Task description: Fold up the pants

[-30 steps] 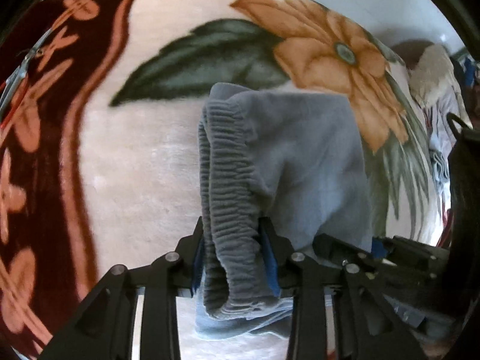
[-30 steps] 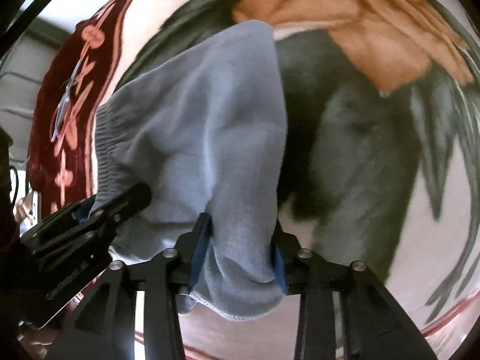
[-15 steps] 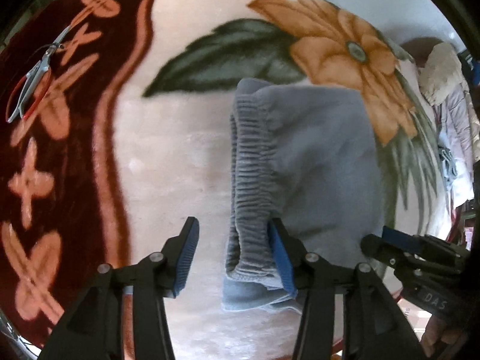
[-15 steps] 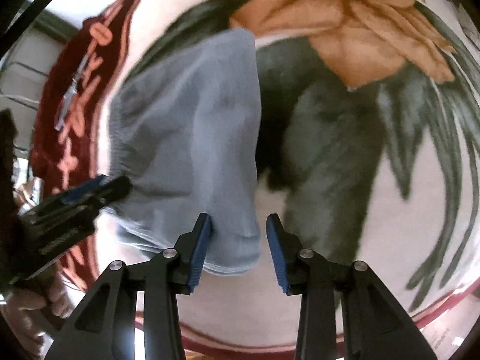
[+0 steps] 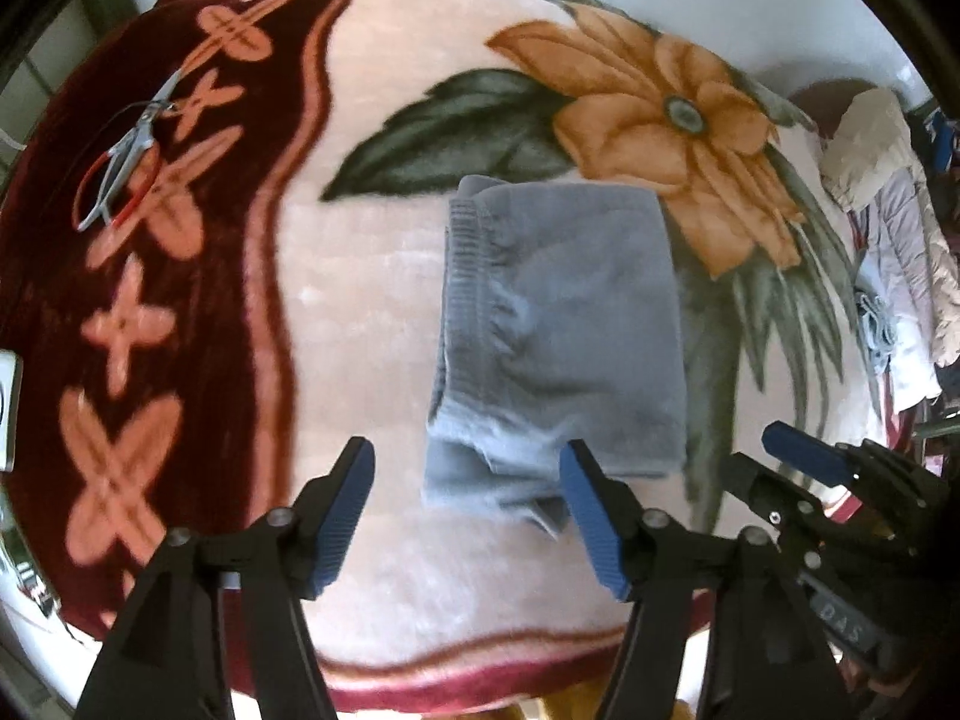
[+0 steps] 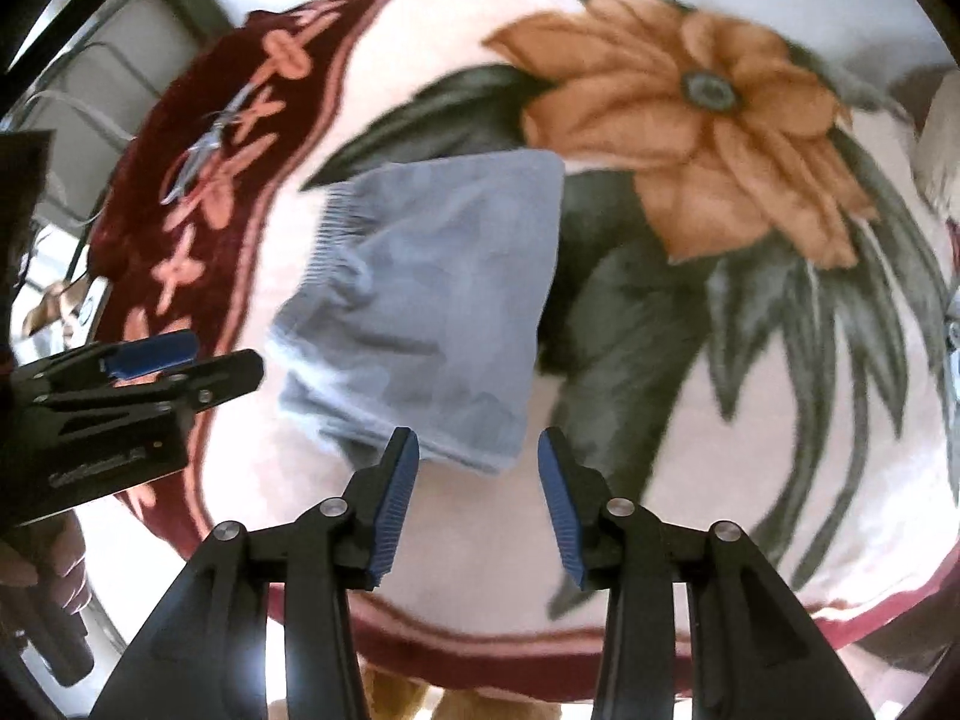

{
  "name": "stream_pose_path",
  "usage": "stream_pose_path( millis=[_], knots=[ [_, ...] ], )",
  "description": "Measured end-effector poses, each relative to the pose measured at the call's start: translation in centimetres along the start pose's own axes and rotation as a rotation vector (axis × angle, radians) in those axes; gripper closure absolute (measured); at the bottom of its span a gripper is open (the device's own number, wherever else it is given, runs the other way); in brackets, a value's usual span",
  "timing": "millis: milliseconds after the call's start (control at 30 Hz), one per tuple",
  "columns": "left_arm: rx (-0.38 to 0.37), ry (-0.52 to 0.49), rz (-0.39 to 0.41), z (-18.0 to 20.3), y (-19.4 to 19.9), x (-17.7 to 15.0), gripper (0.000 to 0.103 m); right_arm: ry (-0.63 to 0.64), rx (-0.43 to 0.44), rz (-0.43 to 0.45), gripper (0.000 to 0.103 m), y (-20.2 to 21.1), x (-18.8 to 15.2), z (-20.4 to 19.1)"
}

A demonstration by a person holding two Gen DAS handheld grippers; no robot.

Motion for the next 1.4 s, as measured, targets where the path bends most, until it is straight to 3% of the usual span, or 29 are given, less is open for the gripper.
stream_pose_path(
  millis=[367, 1400],
  knots=[
    [0.04, 0.009, 0.022, 0.4, 2.0, -1.5, 0.022, -0.008, 0.016, 0.057, 0.061, 1.4, -0.3, -1.2],
    [0.03, -0.011, -0.016, 0.9, 1.5, -1.9, 0.021, 0.015, 0.033, 0.072, 0.061, 1.3, -1.1, -1.5]
  ],
)
Point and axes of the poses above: each gripper's, at about its wrist camera, not at the fingertips, and y roughly against the way its jaws point, z to its right, x to its top, the point moved 6 cm from there along -y, roughly the way its jaws point, and after that the axes turned 6 degrees about z, right-handed, at the moved point
